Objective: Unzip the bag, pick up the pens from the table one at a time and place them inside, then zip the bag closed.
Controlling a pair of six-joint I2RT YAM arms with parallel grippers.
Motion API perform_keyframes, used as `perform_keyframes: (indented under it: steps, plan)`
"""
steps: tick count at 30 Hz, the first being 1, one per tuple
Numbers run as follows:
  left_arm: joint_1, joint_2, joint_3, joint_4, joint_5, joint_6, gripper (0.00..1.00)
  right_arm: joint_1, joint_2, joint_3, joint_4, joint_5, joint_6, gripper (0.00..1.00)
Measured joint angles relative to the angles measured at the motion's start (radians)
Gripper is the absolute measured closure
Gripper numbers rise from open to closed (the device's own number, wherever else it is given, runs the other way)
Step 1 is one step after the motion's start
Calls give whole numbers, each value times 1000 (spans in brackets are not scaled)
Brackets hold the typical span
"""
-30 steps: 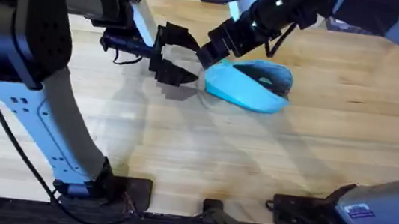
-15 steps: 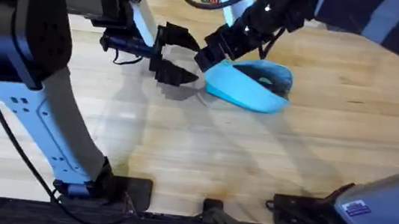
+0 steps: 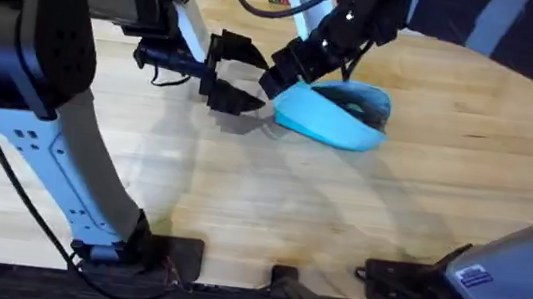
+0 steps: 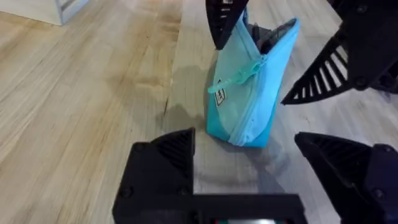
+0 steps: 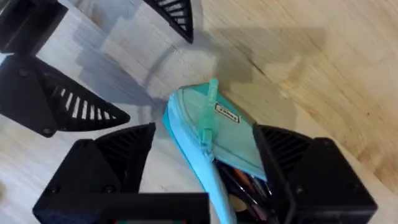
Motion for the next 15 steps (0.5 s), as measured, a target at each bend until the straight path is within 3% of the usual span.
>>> perform_keyframes:
  steps: [15]
  plan:
    - [0,0,0,0,0,0,7,0,50,0,-8,0,0,97]
